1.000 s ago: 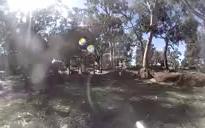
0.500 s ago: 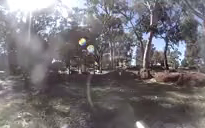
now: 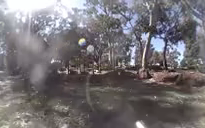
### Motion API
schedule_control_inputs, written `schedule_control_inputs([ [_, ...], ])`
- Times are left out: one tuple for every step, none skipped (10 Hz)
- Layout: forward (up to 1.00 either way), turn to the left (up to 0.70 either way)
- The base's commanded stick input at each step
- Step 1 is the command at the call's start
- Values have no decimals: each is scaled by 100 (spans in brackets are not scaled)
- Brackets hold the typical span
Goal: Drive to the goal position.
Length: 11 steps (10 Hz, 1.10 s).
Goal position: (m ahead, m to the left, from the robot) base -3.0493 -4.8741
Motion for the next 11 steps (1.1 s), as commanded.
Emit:
schedule_control_inputs([
  [0, -45],
  [0, -45],
  [0, -45],
  [0, -45],
  [0, -45],
  [0, -45],
  [0, -45],
  [0, -45],
  [0, 0],
  [0, 0],
  [0, 0],
])
